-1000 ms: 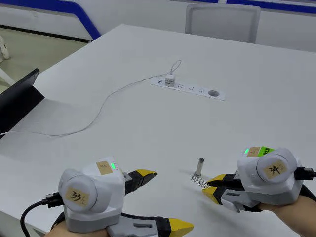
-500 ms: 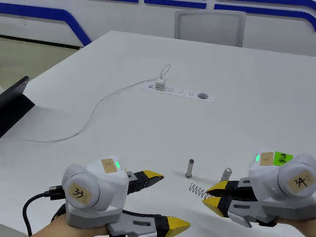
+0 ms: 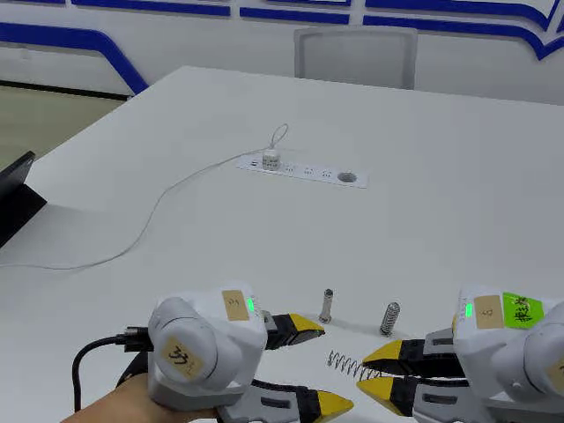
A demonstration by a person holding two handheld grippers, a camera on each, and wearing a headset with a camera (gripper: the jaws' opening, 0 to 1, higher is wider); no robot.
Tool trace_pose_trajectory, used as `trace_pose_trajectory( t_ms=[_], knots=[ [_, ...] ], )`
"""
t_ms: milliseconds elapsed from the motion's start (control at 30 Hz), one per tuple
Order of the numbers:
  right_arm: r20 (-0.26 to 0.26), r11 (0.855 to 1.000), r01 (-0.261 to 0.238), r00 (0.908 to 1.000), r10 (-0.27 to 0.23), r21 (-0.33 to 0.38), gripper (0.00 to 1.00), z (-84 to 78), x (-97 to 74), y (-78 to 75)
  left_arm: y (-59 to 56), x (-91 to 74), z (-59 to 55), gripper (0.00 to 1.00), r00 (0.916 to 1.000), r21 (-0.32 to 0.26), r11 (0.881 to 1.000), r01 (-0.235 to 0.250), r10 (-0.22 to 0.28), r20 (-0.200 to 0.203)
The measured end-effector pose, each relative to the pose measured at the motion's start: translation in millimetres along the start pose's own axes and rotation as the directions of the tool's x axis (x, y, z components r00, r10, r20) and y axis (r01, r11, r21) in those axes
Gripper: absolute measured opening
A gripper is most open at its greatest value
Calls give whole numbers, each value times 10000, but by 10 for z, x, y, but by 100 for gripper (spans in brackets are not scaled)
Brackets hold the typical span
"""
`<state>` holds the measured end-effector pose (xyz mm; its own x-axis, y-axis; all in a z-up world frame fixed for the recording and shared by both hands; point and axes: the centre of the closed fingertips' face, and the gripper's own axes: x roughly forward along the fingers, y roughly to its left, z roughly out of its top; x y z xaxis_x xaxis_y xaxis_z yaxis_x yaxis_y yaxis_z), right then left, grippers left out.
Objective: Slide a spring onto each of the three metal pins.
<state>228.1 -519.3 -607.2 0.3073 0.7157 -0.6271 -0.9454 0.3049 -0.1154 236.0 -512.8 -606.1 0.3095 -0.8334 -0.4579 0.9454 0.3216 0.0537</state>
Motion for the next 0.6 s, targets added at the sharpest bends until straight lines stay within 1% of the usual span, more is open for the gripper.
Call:
trace_pose_trajectory(
  t_ms=[67,100,200,233,300,400,433,467,600],
  knots=[
    [-7,9994,-122,9999,121,-318,11,13,-11,26,-14,15,-23,39,9997,243,9997,84,-78,-225],
    [-8,9993,-163,9999,162,-336,11,17,-14,34,-24,18,-19,37,9997,245,9996,131,-125,-232],
    [-119,9967,-351,9993,343,-729,11,29,-21,70,-63,26,0,33,9994,329,9991,285,-278,-223],
    [-173,9944,-417,9990,402,-973,11,34,-21,88,-88,35,-1,31,9989,479,9981,385,-371,-301],
    [-288,9922,-500,9985,470,-1142,11,31,-14,114,-131,49,-2,25,9976,726,9957,574,-545,-424],
    [-498,9862,-676,9969,607,-1508,11,4,-4,147,-163,66,-3,18,9966,970,9930,671,-620,-541],
    [-509,9860,-640,9971,568,-1542,11,2,-3,142,-192,66,-25,15,9942,1049,9907,862,-788,-729],
    [-636,9828,-799,9955,701,-1662,11,-19,-5,167,-175,60,-60,14,9924,1526,9846,853,-702,-1012],
    [-691,9800,-862,9948,749,-1792,11,-28,-5,184,-219,65,-61,13,9917,1762,9796,969,-800,-1002]
  ],
)
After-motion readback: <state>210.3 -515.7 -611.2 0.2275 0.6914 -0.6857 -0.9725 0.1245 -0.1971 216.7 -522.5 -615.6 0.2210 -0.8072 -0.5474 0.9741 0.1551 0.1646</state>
